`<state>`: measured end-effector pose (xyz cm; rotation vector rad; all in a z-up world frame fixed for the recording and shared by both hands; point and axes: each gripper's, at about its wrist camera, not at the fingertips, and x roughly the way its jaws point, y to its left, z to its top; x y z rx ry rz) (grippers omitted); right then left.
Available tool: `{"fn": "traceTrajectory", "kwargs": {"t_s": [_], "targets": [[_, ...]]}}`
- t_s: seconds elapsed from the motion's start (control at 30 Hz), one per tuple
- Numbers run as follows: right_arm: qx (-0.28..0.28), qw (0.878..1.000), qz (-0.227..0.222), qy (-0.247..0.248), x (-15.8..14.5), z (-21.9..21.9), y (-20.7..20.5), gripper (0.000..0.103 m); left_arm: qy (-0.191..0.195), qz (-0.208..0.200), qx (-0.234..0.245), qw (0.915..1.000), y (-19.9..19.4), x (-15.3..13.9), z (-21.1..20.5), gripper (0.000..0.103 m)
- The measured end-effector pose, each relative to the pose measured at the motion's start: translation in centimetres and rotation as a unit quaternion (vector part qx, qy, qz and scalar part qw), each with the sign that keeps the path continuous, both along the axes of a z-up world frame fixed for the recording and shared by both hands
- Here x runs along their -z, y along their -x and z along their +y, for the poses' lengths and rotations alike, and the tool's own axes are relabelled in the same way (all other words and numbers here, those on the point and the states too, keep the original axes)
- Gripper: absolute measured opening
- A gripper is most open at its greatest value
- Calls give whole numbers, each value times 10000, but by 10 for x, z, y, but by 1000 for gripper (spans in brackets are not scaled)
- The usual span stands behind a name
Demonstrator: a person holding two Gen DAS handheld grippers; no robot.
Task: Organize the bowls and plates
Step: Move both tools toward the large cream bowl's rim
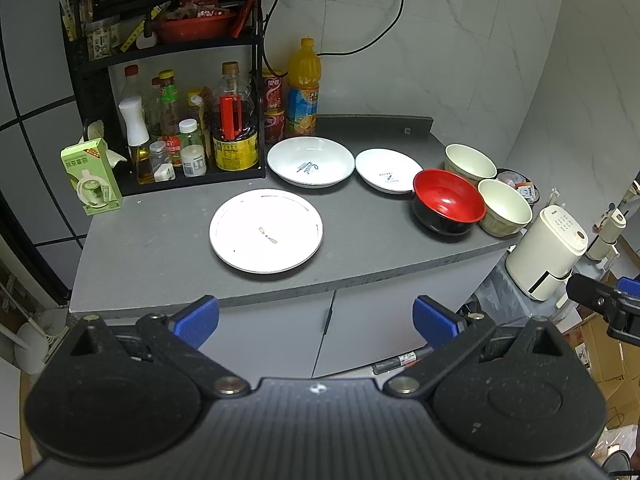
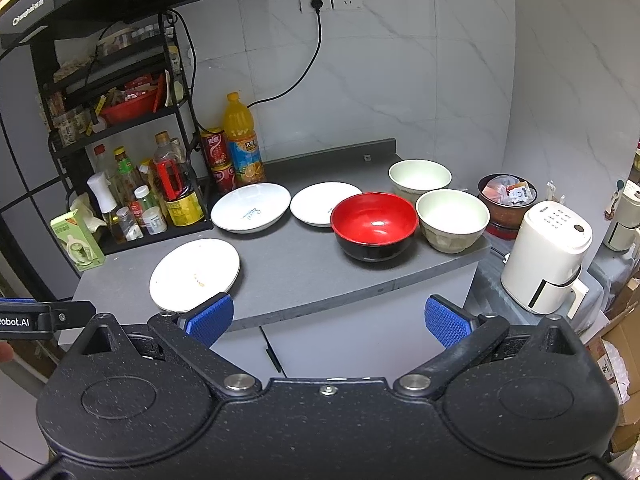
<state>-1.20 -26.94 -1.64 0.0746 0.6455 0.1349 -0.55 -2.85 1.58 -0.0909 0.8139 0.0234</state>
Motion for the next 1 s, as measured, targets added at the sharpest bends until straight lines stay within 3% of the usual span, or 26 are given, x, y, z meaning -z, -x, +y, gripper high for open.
{"fn": "traceTrajectory", "kwargs": {"t_s": [0.43, 1.0], "targets": [[61, 9999, 100, 20, 14, -3, -42, 103, -24, 97, 44, 9999, -39, 9, -8, 102], [506, 9984, 246, -101, 36, -21, -130, 103, 78, 78, 486, 9988, -162, 28, -28, 102]]}}
